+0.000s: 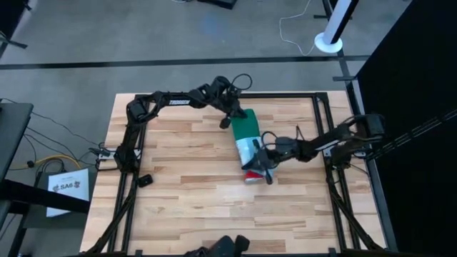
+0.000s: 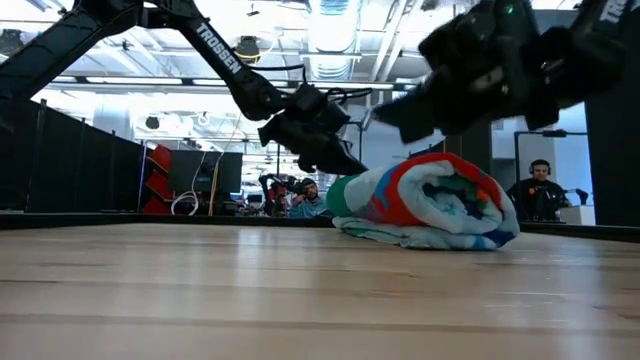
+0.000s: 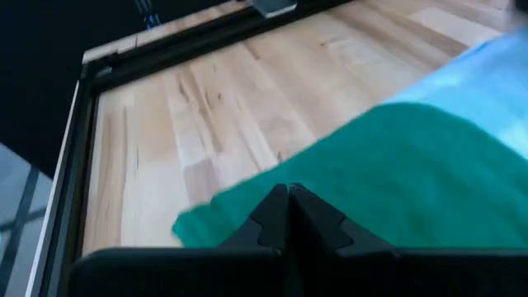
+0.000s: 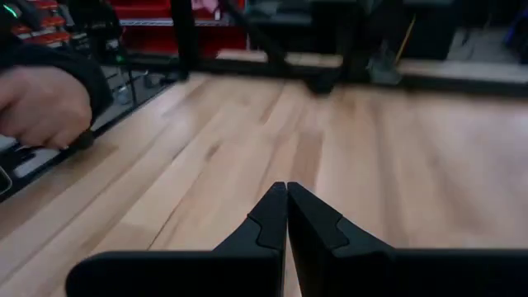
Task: Roll towel
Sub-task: Roll the multicolor dinosaur print towel
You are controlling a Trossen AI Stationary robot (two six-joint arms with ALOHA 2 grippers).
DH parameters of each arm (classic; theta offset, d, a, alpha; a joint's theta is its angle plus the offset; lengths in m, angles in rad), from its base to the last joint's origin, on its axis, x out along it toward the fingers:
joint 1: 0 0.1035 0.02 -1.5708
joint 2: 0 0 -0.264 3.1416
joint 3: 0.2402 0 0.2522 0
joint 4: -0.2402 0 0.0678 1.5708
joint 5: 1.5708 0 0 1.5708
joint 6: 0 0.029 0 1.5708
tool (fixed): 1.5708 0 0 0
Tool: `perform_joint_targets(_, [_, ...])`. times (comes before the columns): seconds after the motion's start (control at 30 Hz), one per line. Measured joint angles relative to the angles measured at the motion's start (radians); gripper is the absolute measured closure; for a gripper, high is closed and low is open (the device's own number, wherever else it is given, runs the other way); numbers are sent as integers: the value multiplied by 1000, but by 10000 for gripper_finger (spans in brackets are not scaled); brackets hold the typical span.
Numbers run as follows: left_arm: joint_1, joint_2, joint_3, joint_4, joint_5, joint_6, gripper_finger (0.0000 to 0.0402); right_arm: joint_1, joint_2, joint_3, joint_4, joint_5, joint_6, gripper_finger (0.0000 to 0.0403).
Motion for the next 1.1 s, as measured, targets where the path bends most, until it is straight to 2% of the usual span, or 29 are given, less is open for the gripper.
perform_joint_targets(0.13, [16,0,0,-50,4,0,402,-105,-101,-4,-162,68,-87,403])
perform_joint_targets(0.23, [18,0,0,-66,5,4,402,-208,-96,-4,-187,37,-139,403])
perform_joint_targets(0.37, [18,0,0,-81,4,4,402,-320,9,-4,-124,-106,-168,403])
perform_joint_targets(0.53, [22,-5,0,-97,7,-10,402,-396,229,0,98,-250,-140,403])
perform_joint_targets(0.8, [50,-92,-1,-251,14,29,402,-365,565,64,531,-297,44,403])
perform_joint_targets(0.93, [57,-144,-30,-331,18,61,402,-305,637,151,574,-298,91,403])
perform_joint_targets(1.1, [61,-218,-146,-345,22,59,402,-236,646,255,474,-309,92,403])
